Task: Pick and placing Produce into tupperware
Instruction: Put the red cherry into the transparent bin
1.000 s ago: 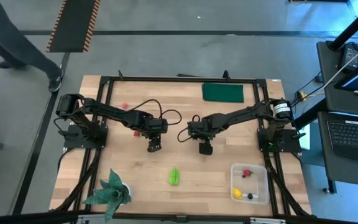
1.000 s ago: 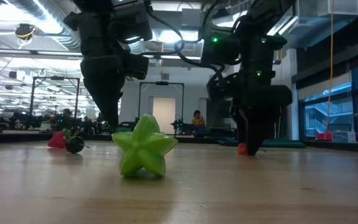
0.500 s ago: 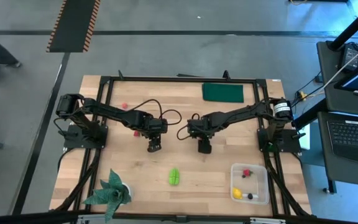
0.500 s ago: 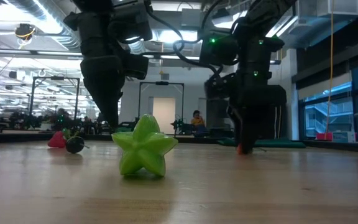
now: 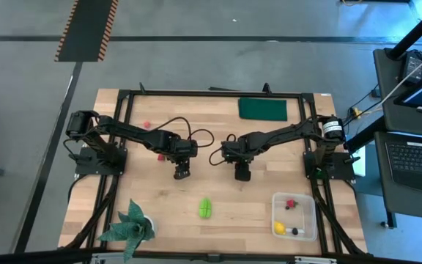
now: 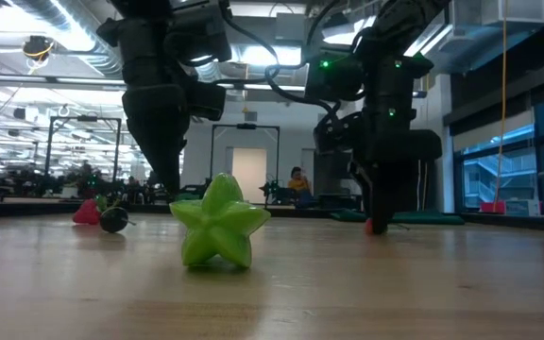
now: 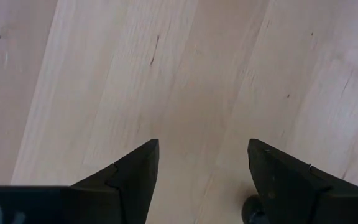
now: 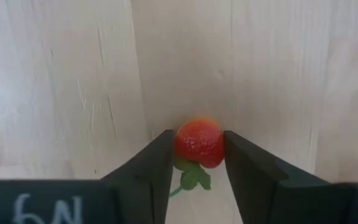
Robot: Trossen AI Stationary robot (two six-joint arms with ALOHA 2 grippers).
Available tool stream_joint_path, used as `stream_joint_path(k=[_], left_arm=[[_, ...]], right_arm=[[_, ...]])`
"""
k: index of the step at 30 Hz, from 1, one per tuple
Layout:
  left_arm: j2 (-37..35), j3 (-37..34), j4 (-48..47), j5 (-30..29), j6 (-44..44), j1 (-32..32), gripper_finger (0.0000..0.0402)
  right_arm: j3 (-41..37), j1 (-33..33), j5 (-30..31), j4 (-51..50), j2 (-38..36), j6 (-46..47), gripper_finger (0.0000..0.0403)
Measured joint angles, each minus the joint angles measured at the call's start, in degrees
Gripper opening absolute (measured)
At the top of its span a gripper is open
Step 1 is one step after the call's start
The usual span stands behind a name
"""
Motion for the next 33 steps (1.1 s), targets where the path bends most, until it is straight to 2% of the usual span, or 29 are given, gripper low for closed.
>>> stream_joint_path(k=[12, 19, 26, 33], left_arm=[[0.00, 0.00, 0.00, 0.00, 0.00, 0.00, 0.0237], [0.02, 0.00, 0.02, -0.01, 0.45, 0.00, 0.0237], [0.02, 0.00, 0.02, -0.02, 0.50, 0.00, 0.0237], [0.02, 0.02, 0.11, -0.02, 0.50, 0.00, 0.0237]], right_arm=[[0.02, 0.00, -0.04, -0.50, 0.00, 1.57, 0.0121], [0.00, 0.00, -5.20, -4.67, -1.55, 5.92, 0.0123], [0.00, 0.04, -5.53, -8.79, -10.90, 13.70, 0.0123], [0.07, 5.06, -6.10, -19.10, -24.17, 32.53, 0.0123]])
